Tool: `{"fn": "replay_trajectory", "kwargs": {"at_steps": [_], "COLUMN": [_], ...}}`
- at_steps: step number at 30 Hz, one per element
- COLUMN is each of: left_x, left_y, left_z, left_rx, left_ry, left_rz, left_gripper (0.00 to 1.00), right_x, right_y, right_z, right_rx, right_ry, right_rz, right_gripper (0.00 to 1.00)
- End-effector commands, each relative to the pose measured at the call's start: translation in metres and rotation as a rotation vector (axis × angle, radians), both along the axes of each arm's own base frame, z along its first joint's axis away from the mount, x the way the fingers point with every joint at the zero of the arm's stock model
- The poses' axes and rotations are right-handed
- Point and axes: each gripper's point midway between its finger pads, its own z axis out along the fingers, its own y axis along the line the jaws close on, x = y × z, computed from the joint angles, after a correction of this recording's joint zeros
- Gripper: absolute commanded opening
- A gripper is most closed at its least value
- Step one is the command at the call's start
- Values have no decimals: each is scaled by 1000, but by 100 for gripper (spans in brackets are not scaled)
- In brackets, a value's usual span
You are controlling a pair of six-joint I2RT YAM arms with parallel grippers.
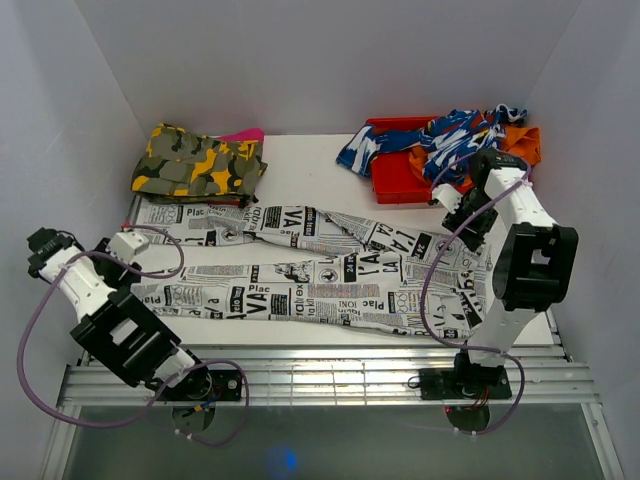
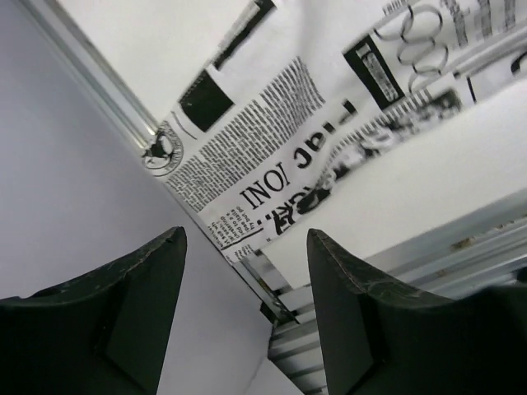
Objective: Fold and stack the trousers
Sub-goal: Flatten the trousers out
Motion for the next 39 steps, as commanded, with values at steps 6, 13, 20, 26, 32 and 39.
{"fn": "replay_trajectory", "kwargs": {"at_steps": [6, 13, 20, 26, 32, 39], "left_x": [35, 9, 33, 101, 191, 231], "left_y": [-28, -36, -54, -61, -65, -83], "left_z": [-4, -51, -16, 1, -5, -61], "left_rx": [-268, -241, -301, -323, -312, -322], "left_ry": [72, 192, 70, -1, -30, 66], "left_rz": [146, 172, 119, 126, 177, 262], "left_gripper": [68, 64, 62, 64, 65, 61], "right_x": [-85, -113, -116, -61, 16, 60], "right_y": [62, 15, -37, 4, 87, 202], "right_z": [-18, -62, -64, 0, 58, 49], "right_rx": [105, -104, -239, 4, 250, 356], "right_ry": [180, 196, 134, -6, -136, -198], "right_rz": [90, 158, 255, 188, 104, 121], "right_gripper": [56, 53, 50, 52, 63, 71]}}
